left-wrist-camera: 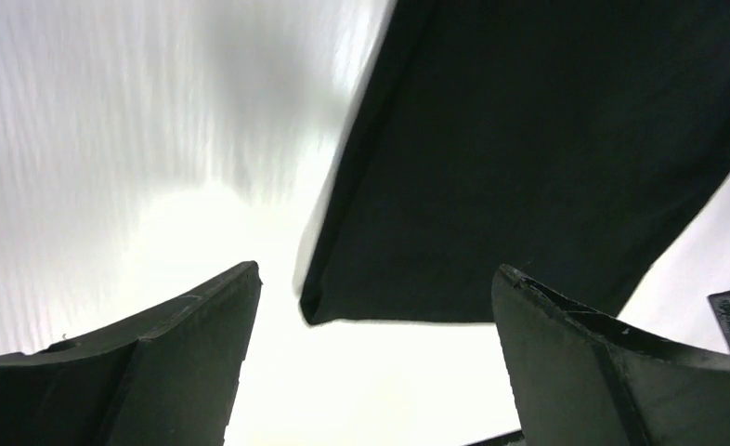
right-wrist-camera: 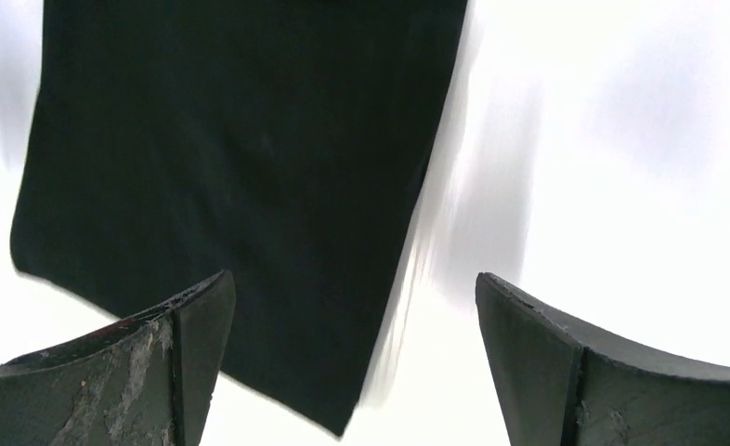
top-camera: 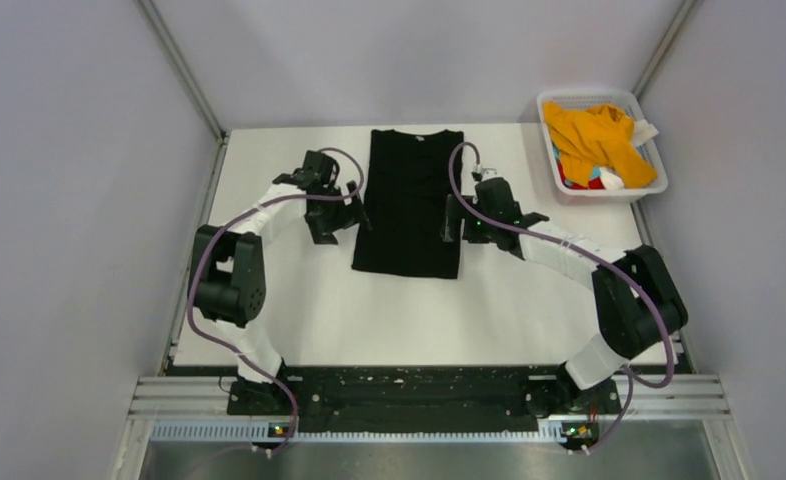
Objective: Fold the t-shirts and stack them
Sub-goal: Fold the folded rectangular tshirt in 1/3 of the way, then grab one side of the 2/3 rectangular tshirt with both arms
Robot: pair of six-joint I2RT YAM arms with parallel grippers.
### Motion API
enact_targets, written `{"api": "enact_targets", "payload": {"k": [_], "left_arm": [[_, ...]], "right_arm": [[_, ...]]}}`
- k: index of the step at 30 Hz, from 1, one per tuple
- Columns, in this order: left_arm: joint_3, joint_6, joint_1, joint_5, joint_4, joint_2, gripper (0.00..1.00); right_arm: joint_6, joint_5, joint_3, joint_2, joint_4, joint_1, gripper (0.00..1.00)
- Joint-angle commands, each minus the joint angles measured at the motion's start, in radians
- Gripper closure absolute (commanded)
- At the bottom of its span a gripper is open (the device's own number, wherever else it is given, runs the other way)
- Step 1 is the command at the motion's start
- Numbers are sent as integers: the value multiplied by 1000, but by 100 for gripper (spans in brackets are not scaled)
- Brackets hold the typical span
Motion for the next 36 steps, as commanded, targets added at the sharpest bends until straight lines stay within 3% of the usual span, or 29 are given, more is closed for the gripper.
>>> {"api": "enact_targets", "payload": {"k": [1,5,13,17,25,36], "left_arm": [[-172,6,4,-14,59,-132,1],[-299,-16,3,42,138,-171,2],[-372,-56,3,80,226,-111,30],[-382,-69,2,95,240,-79,58],[-399,-48,2,95,223,-61,100],[-431,-55,2,59,223,-94,100]], "right_arm": [[33,-139,-109,-106,20,-7,1],[48,-195,-206,-165,61,-6,1],[82,-237,-272,-176,96,-5,4],[93,-249,-293,-185,91,-6,7],[107,-231,-344,-214,111,-6,14],[105,-316,-294,-59,190,15,45]]}}
